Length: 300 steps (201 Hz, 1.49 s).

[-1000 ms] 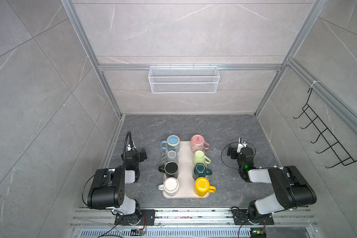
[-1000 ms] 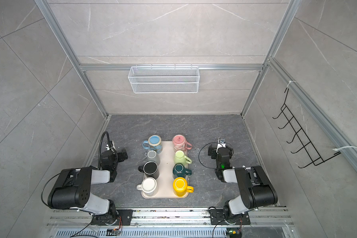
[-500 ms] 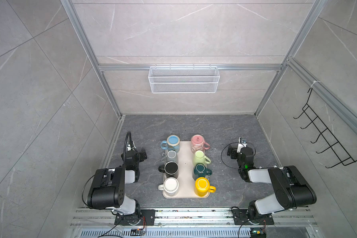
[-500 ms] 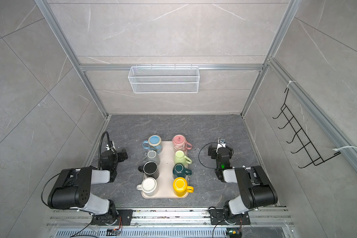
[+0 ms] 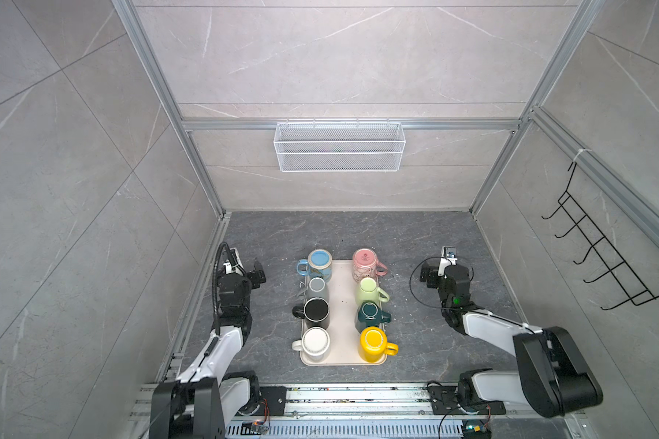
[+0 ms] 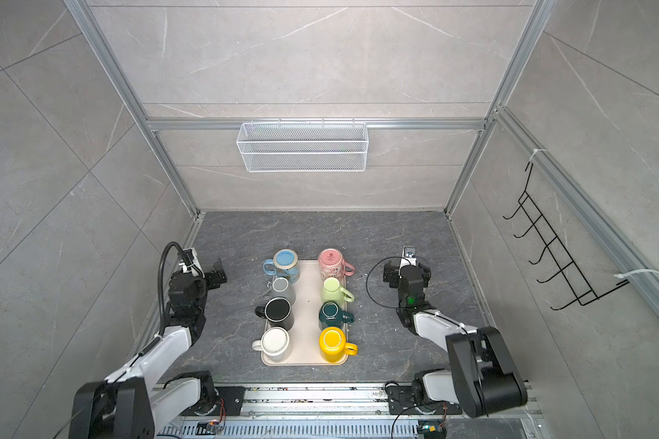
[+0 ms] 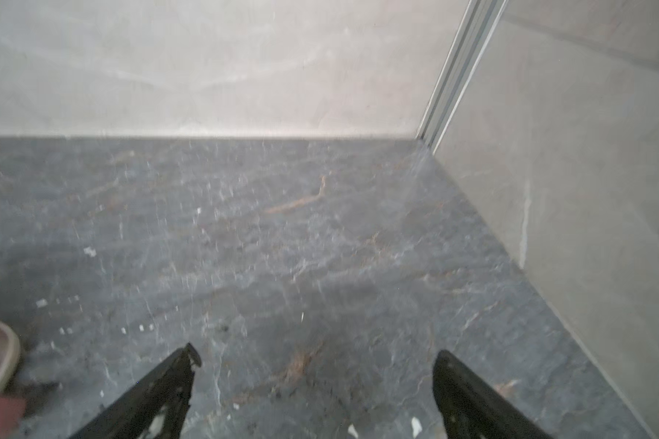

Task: Turn the mug right side up
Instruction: 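Raise both arms from rest and move the right gripper toward the pink mug, then lower the right gripper onto the upside-down pink mug and grasp its handle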

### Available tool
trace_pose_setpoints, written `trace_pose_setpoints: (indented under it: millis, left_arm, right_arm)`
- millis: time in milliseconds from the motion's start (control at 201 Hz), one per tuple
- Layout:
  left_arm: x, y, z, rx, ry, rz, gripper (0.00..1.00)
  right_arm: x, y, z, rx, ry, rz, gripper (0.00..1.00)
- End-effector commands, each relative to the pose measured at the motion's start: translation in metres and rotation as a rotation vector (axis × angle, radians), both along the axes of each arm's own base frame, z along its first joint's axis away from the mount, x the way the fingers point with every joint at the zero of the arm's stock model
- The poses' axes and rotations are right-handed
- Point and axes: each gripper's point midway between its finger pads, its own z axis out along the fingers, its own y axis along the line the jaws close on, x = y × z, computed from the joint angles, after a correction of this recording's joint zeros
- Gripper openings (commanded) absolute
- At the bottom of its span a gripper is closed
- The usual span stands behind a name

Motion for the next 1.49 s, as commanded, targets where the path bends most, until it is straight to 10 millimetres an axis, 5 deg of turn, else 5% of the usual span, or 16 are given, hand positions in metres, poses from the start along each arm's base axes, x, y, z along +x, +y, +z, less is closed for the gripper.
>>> trace_pose_setpoints:
  millis: [0,224,359,618,1056,1489]
  left_arm:
    - [-0.008,0.002,0.041,-0.118,-0.077,0.038,0.96]
    - [-0.033,0.004,0.049,-0.427,-0.055,0.127,0.91]
    - [-0.049,0.006,0.035,-0.579,0.019,0.214,0.87]
    - [-0.075,0.006,0.007,-0.764,0.079,0.321,0.76]
    - [-0.096,0.014,-0.006,-0.821,0.058,0.414,0.75]
    - [-0.097,0.015,-0.005,-0.837,0.049,0.422,0.75]
  right_arm:
    - [-0.005,-0.003,0.044,0.028,0.022,-0.051,0.99]
    - [-0.023,0.04,0.072,0.201,0.181,-0.009,0.9]
    - [-0.033,0.077,0.061,0.385,0.296,0.021,0.82]
    - [-0.023,0.1,0.041,0.793,0.349,-0.127,0.59]
    - [0.008,0.157,-0.022,1.525,0.361,-0.178,0.59]
    - [0.022,0.184,-0.064,1.732,0.434,-0.154,0.63]
